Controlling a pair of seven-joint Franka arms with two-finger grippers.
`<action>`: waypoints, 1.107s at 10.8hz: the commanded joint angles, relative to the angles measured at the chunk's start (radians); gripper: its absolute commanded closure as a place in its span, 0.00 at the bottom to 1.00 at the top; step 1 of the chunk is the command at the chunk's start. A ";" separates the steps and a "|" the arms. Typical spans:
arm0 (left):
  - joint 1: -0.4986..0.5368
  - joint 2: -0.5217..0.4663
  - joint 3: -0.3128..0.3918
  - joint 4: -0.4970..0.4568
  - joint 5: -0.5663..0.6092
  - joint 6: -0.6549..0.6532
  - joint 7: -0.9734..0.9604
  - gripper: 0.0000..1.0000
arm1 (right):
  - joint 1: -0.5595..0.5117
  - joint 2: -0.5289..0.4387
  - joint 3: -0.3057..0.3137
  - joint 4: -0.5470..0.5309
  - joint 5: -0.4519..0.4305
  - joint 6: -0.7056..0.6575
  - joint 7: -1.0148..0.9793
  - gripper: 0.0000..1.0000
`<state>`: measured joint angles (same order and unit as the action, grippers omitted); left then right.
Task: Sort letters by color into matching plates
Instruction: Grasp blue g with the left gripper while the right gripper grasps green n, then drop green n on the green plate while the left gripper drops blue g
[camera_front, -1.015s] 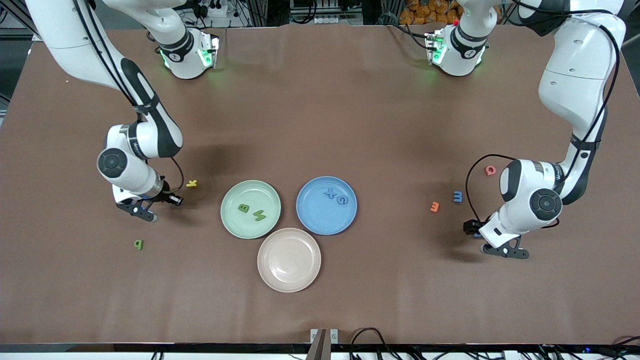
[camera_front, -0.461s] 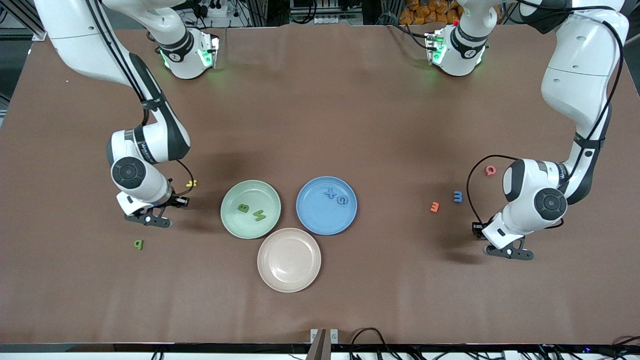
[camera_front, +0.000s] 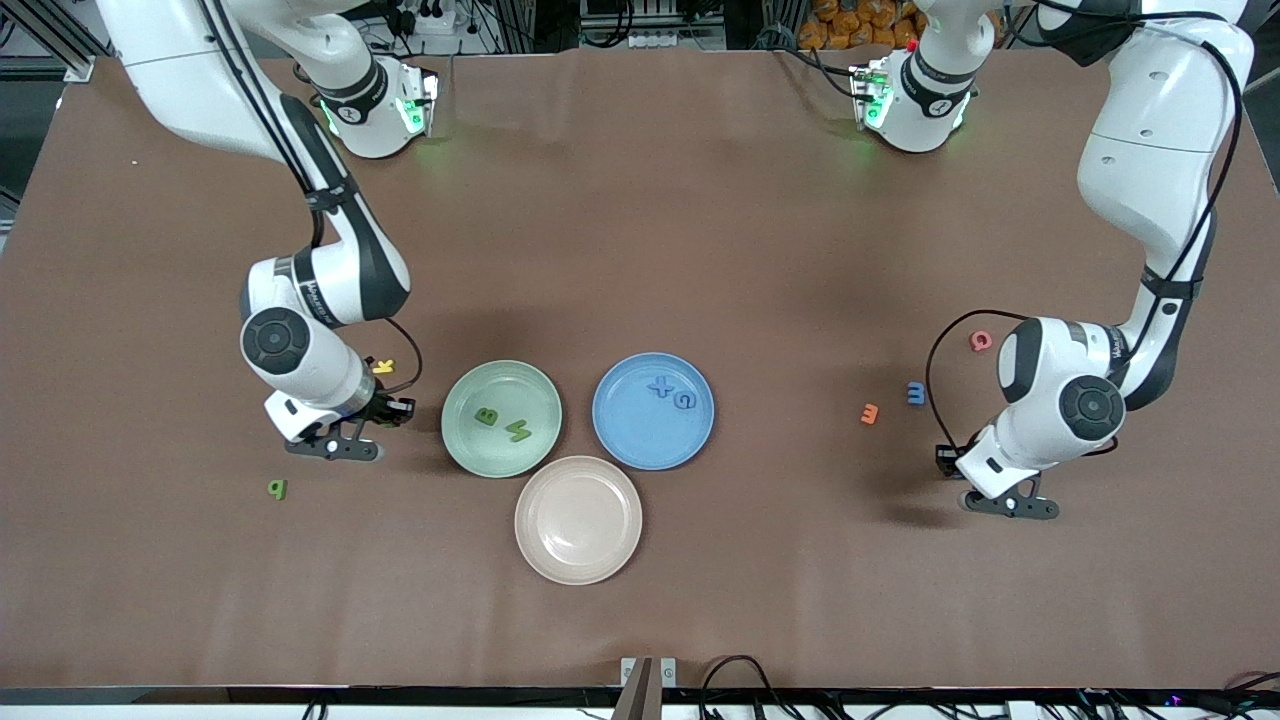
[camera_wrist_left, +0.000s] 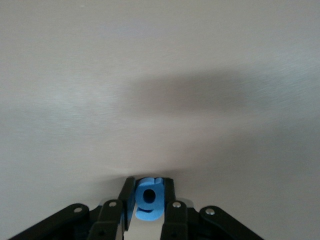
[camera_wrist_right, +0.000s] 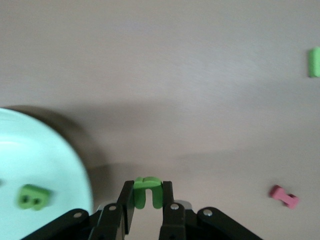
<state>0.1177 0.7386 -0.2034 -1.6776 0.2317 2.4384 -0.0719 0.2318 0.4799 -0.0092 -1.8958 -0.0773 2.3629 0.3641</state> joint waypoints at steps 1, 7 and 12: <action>-0.027 -0.022 -0.042 0.003 0.005 -0.047 -0.144 1.00 | 0.078 0.037 0.005 0.087 0.065 -0.016 -0.024 0.76; -0.118 -0.082 -0.122 -0.002 0.005 -0.157 -0.403 1.00 | 0.215 0.129 0.003 0.187 0.172 -0.016 -0.010 0.51; -0.208 -0.082 -0.177 0.003 0.006 -0.168 -0.606 1.00 | 0.187 0.105 -0.041 0.182 0.165 -0.036 -0.097 0.00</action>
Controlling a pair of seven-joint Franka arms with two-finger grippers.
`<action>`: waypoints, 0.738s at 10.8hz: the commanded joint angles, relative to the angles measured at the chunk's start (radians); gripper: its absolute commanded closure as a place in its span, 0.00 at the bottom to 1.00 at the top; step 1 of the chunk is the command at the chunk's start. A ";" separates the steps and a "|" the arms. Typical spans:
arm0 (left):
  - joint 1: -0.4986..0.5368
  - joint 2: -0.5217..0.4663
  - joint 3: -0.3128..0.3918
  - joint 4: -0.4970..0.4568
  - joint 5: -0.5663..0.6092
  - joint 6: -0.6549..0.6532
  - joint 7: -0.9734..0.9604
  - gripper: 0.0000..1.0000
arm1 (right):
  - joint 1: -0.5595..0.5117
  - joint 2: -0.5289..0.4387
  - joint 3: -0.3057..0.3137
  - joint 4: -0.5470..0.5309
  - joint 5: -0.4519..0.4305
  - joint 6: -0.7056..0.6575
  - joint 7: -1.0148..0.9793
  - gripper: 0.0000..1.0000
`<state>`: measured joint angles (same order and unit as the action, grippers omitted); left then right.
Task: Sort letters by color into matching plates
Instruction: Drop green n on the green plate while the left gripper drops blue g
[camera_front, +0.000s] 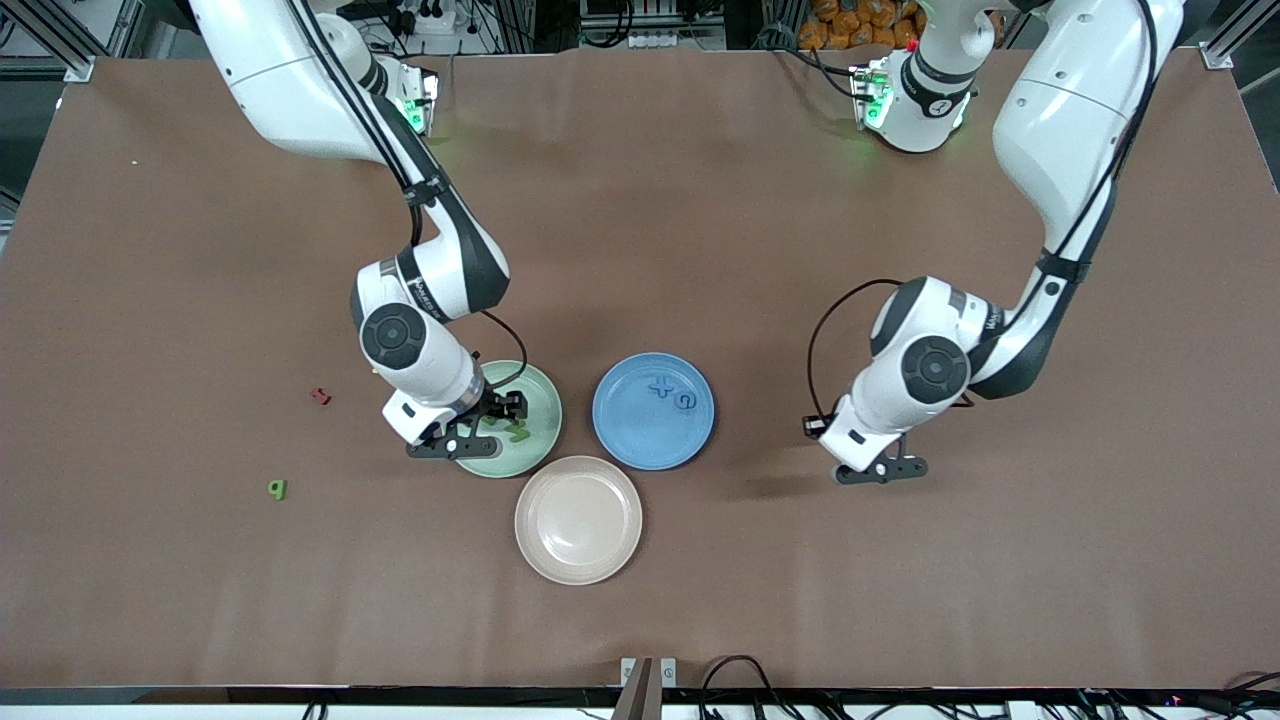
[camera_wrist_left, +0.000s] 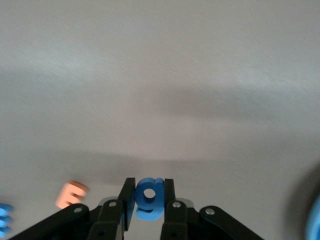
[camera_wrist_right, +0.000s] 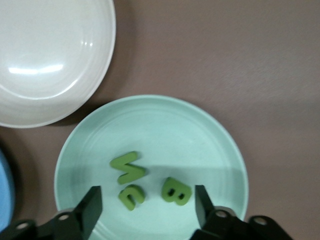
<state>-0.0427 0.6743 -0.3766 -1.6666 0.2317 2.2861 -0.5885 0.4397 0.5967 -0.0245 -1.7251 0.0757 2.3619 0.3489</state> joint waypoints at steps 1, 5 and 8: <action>-0.071 -0.018 -0.004 -0.005 0.008 -0.016 -0.127 1.00 | -0.042 -0.017 -0.043 0.015 0.013 -0.055 -0.141 0.00; -0.213 -0.006 -0.004 0.039 0.005 -0.016 -0.305 1.00 | -0.182 -0.021 -0.052 0.019 0.007 -0.056 -0.278 0.00; -0.264 -0.002 -0.004 0.044 0.005 -0.013 -0.388 1.00 | -0.268 -0.018 -0.052 0.033 0.006 -0.056 -0.393 0.00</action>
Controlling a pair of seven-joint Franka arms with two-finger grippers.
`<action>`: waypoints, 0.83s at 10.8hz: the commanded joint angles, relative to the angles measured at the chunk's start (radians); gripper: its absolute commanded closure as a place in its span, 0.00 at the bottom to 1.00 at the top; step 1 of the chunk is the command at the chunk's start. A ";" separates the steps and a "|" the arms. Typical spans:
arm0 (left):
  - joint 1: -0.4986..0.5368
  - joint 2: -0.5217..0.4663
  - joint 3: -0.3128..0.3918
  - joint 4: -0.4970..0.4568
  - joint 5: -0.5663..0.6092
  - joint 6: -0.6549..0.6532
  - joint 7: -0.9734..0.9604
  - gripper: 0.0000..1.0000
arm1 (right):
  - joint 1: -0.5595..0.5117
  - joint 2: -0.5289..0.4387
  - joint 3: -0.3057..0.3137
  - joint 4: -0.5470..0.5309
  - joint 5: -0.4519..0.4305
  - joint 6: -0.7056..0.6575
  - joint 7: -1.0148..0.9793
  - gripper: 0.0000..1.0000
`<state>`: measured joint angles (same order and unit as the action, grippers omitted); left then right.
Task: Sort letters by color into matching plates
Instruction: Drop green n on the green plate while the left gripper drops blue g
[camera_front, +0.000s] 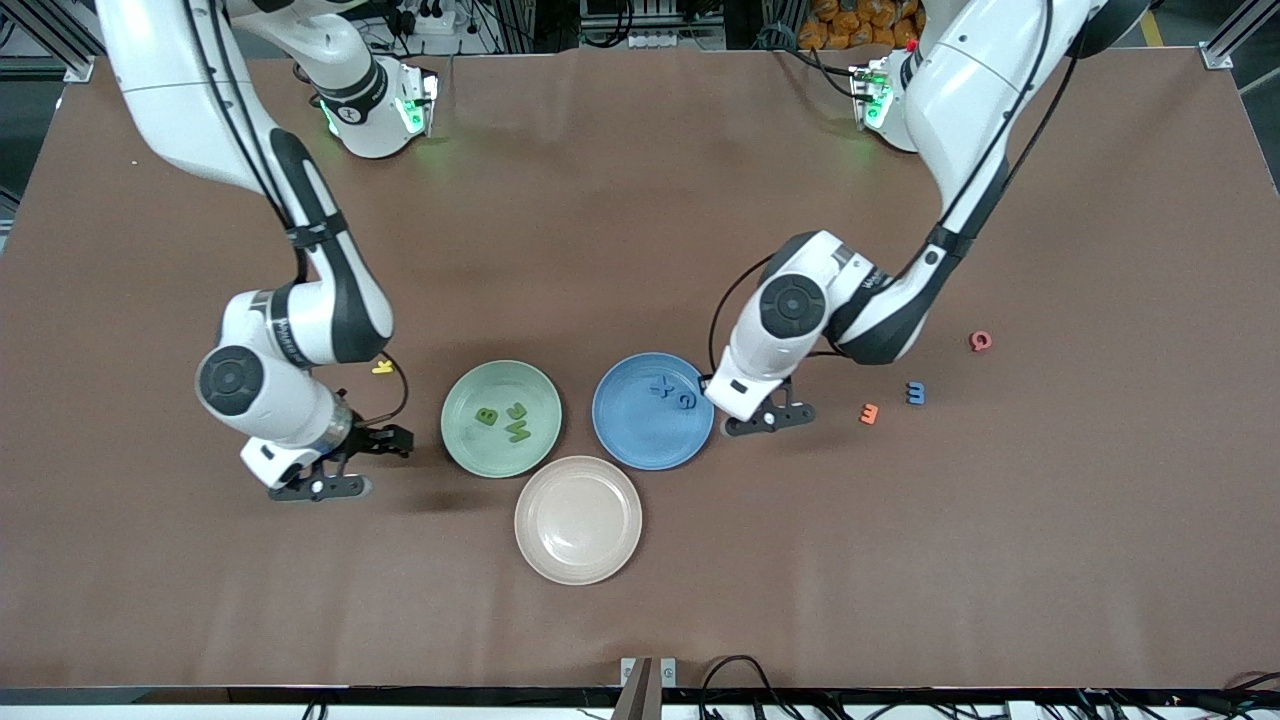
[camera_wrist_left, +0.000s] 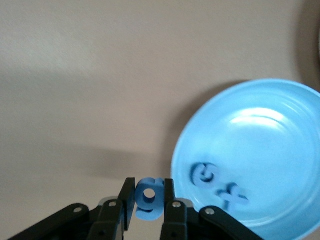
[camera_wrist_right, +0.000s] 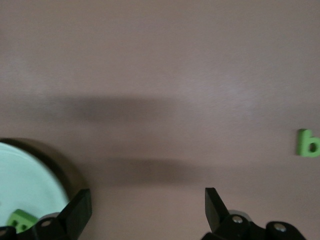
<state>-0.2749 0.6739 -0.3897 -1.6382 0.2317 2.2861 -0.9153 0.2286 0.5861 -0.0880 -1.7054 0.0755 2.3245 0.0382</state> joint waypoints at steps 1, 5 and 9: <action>-0.046 0.007 0.009 0.040 0.003 -0.011 -0.086 1.00 | -0.090 -0.005 0.011 0.015 0.004 -0.017 -0.137 0.00; -0.124 0.058 0.015 0.115 -0.009 0.018 -0.209 1.00 | -0.205 0.007 0.011 0.029 -0.025 -0.008 -0.335 0.00; -0.159 0.076 0.038 0.124 0.003 0.053 -0.238 0.00 | -0.258 0.066 0.011 0.084 -0.042 0.012 -0.402 0.00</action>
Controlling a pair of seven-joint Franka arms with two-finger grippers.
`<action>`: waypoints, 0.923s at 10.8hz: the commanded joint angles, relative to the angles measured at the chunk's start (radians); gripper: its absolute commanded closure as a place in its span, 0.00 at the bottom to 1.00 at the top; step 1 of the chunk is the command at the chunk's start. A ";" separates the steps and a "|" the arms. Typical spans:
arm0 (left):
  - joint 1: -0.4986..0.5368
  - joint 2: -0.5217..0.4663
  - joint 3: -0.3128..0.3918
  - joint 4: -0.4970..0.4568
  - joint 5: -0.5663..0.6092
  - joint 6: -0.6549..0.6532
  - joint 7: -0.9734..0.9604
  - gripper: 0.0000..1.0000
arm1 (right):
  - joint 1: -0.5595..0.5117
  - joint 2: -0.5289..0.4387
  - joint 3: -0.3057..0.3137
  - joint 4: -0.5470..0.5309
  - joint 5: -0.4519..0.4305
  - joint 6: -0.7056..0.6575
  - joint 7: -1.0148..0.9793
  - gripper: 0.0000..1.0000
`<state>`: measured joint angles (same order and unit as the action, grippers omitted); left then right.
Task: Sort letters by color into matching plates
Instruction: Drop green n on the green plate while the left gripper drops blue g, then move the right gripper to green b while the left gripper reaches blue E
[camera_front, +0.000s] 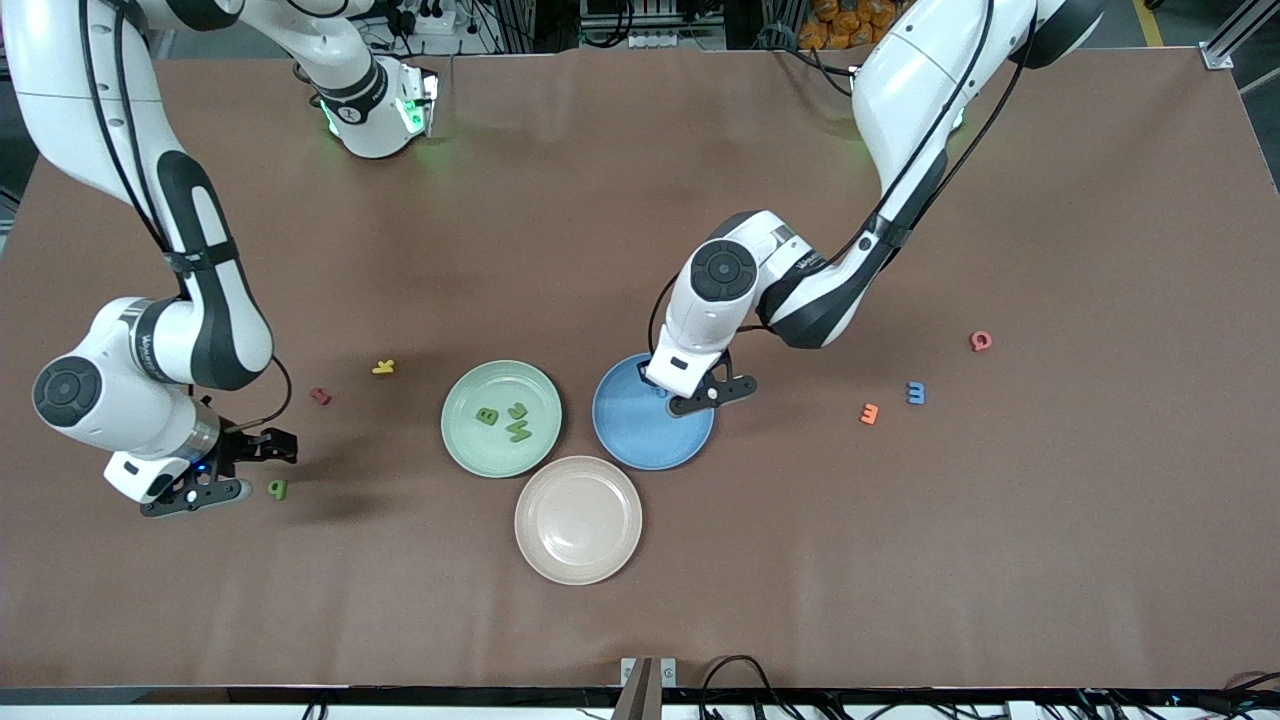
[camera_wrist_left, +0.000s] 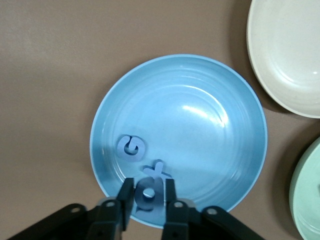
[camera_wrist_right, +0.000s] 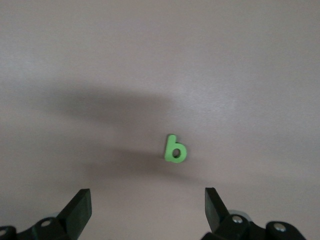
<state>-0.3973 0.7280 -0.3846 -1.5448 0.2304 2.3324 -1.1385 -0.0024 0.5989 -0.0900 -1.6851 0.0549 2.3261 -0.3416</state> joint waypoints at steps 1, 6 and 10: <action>-0.049 0.022 0.047 0.031 0.004 0.005 -0.017 0.00 | -0.034 0.068 0.013 0.068 -0.021 0.031 -0.024 0.00; 0.015 0.013 0.049 0.002 0.024 -0.046 0.167 0.00 | -0.056 0.142 0.013 0.110 -0.018 0.085 -0.031 0.00; 0.118 -0.013 0.049 -0.059 0.026 -0.091 0.331 0.00 | -0.053 0.193 0.013 0.120 -0.013 0.173 -0.027 0.00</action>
<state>-0.3335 0.7397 -0.3268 -1.5578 0.2328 2.2592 -0.8787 -0.0429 0.7461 -0.0887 -1.6025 0.0520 2.4698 -0.3636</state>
